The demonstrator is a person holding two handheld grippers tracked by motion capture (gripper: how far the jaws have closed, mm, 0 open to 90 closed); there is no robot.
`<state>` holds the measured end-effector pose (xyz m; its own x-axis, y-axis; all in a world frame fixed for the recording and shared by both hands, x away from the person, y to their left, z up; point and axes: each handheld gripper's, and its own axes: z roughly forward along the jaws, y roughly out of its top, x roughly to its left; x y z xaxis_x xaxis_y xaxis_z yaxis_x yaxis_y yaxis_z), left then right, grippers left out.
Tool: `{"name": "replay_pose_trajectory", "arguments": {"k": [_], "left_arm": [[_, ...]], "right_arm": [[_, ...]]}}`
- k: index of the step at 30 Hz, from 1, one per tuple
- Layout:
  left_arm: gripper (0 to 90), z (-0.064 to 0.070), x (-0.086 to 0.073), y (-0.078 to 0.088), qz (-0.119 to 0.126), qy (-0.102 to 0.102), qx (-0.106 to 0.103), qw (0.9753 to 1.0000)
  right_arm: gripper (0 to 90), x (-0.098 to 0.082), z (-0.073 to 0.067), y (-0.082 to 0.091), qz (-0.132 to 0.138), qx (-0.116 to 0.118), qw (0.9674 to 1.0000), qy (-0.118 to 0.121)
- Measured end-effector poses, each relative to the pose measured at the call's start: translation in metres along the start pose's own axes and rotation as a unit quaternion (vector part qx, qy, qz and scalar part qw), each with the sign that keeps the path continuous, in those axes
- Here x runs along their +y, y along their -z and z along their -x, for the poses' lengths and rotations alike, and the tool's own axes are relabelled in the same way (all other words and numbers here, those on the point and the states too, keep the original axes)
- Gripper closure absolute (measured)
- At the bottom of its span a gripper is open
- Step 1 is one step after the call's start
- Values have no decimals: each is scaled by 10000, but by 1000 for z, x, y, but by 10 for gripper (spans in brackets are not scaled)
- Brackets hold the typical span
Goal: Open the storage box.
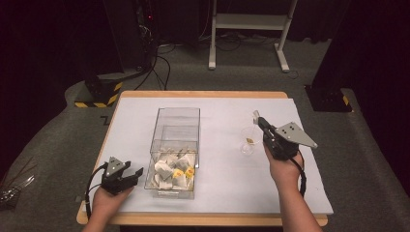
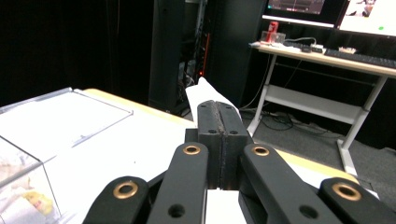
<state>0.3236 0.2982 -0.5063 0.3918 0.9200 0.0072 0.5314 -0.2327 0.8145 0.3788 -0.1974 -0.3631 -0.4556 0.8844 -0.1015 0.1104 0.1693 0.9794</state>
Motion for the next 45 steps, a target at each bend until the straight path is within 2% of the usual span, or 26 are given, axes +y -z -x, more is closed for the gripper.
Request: {"name": "replay_pose_trajectory", "arguments": {"k": [6, 26, 39, 45], "left_arm": [[392, 0, 0, 0, 1, -1, 0, 10000], [392, 0, 0, 0, 2, -2, 0, 10000], [392, 0, 0, 0, -3, 2, 6, 10000], [392, 0, 0, 0, -4, 0, 1, 10000]], "right_arm": [[900, -13, -1, -5, -182, -4, 9998, 4], [900, -35, 0, -14, -515, -36, 9987, -17], [900, -61, 0, -28, -970, -43, 9953, -54], [888, -65, 0, -31, -1052, -64, 9944, -78]]}}
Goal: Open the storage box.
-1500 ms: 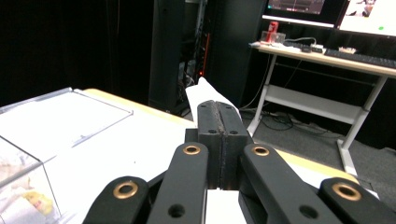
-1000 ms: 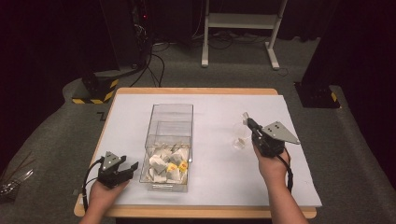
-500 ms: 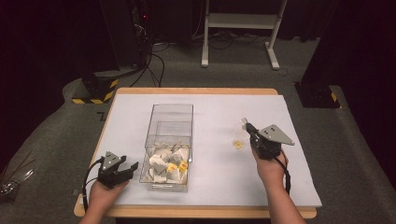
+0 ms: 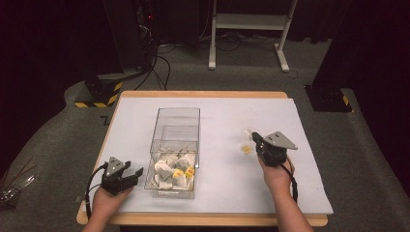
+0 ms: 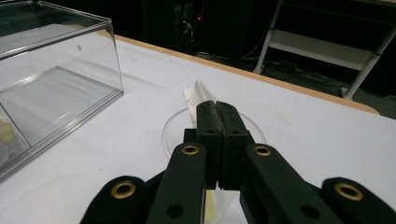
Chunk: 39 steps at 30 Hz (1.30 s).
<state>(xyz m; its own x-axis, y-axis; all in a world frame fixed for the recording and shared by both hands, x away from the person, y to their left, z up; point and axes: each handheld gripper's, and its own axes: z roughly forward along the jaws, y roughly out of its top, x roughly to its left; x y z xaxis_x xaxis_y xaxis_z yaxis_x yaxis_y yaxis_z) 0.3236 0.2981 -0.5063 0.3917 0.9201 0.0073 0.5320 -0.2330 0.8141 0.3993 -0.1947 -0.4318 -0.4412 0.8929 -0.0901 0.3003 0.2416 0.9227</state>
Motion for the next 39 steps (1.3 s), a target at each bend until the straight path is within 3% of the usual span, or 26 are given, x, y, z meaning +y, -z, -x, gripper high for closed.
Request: {"name": "replay_pose_trajectory", "arguments": {"k": [22, 39], "left_arm": [[392, 0, 0, 0, -27, 0, 4, 10000], [393, 1, 0, 0, -19, -26, 10, 10000]], "right_arm": [[808, 3, 1, 7, 60, 2, 10000, -14], [665, 1, 1, 26, 124, -22, 9999, -58]]}}
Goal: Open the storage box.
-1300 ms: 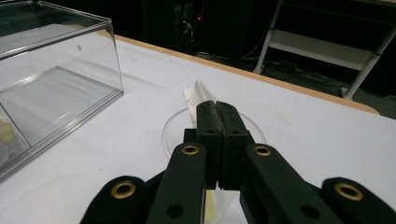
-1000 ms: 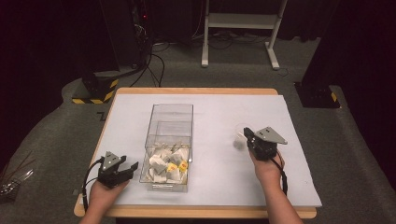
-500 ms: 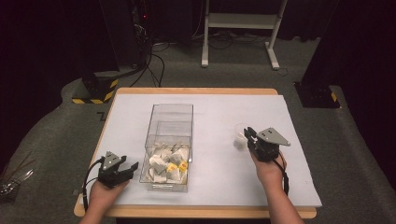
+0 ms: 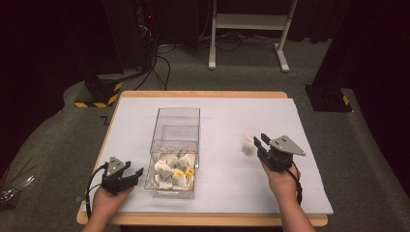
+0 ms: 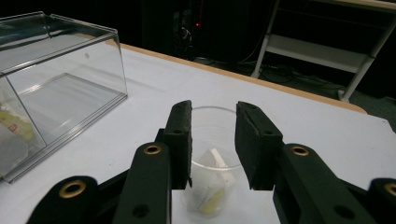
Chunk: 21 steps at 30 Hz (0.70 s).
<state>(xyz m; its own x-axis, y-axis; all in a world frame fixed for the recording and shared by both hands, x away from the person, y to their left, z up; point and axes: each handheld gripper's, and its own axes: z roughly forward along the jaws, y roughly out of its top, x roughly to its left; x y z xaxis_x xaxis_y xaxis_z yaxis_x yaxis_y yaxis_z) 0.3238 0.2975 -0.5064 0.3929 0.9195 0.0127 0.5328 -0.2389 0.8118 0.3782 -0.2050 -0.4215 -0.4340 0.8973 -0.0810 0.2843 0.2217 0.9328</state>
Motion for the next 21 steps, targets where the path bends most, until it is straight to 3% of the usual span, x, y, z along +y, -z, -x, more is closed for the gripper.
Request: {"name": "replay_pose_trajectory", "arguments": {"k": [10, 21], "left_arm": [[392, 0, 0, 0, 13, 3, 3, 10000], [397, 0, 0, 1, 25, 5, 18, 10000]], "right_arm": [[622, -15, 0, 11, -115, -5, 9999, -47], [599, -39, 0, 18, -462, -81, 9989, -1]]}}
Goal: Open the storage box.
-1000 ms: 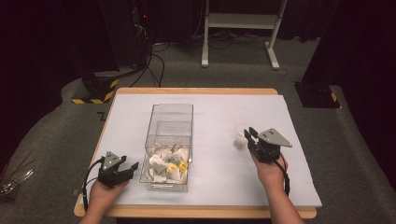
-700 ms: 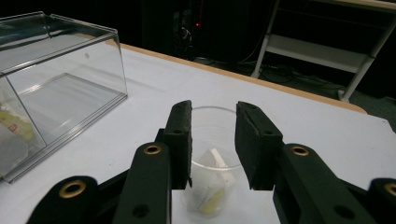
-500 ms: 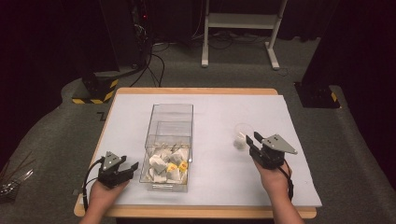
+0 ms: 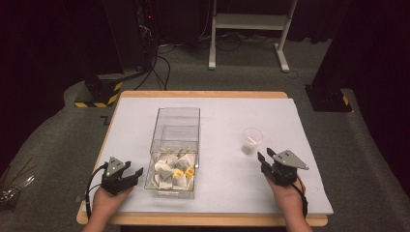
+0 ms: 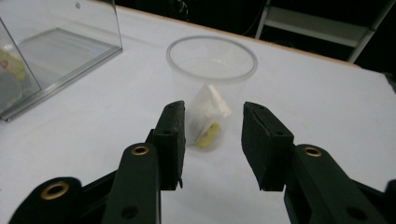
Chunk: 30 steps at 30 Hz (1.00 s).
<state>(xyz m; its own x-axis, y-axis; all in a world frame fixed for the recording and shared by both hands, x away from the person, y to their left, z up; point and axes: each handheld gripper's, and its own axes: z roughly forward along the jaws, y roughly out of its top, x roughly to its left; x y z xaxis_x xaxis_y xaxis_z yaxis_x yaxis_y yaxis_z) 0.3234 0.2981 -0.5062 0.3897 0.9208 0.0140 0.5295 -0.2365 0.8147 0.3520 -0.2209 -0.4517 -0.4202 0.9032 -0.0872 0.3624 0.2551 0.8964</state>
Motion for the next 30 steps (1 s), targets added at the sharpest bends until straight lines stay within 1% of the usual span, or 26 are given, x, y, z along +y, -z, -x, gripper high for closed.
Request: {"name": "replay_pose_trajectory", "arguments": {"k": [4, 6, 8, 9, 10, 12, 14, 15, 17, 18, 19, 23, 24, 25, 26, 28, 30], "left_arm": [[400, -1, 0, 0, 12, 49, -16, 10000], [400, -1, 0, 0, 25, 69, -19, 10000], [406, -1, 0, 1, 55, 75, -31, 10000], [406, -1, -1, 2, 89, 113, -39, 9999], [407, -2, -1, 3, 154, 122, -54, 9998], [408, -2, -2, 4, 177, 129, -69, 9997], [405, 0, -2, 6, 253, 81, -82, 9996], [405, 0, -3, 7, 258, 39, -92, 9996], [390, 3, -5, 10, 251, 4, -142, 9996], [388, 6, -7, 14, 272, -59, -141, 9995], [385, 6, -7, 14, 272, -59, -141, 9995], [370, 7, -8, 20, 249, -16, -230, 9994], [370, 7, -8, 20, 249, -16, -230, 9994], [370, 8, -7, 20, 235, 32, -248, 9994], [369, 9, -7, 20, 227, 38, -274, 9994], [367, 11, -6, 19, 184, 25, -283, 9994], [364, 14, -6, 19, 160, -9, -274, 9995]], "right_arm": [[598, -12, -4, -2, -183, 52, 9998, 2], [599, -15, -5, -3, -203, 61, 9998, 24], [599, -20, -9, -7, -304, 72, 9995, 82], [599, -20, -9, -7, -304, 72, 9995, 82], [593, -24, -11, -10, -384, 119, 9992, 87], [590, -25, -11, -10, -410, 115, 9991, 81], [576, -30, -13, -14, -521, 144, 9985, 67], [576, -30, -13, -14, -521, 144, 9985, 67], [564, -33, -14, -17, -616, 168, 9979, 70], [563, -33, -13, -18, -622, 170, 9979, 62], [563, -33, -13, -18, -622, 170, 9979, 62], [549, -33, -10, -19, -650, 175, 9977, -67], [549, -33, -10, -19, -650, 175, 9977, -67], [546, -33, -9, -20, -650, 180, 9977, -57], [525, -34, -8, -20, -656, 137, 9977, -80], [513, -35, -6, -20, -638, 96, 9978, -118], [514, -36, -4, -20, -656, 103, 9977, -169]]}}
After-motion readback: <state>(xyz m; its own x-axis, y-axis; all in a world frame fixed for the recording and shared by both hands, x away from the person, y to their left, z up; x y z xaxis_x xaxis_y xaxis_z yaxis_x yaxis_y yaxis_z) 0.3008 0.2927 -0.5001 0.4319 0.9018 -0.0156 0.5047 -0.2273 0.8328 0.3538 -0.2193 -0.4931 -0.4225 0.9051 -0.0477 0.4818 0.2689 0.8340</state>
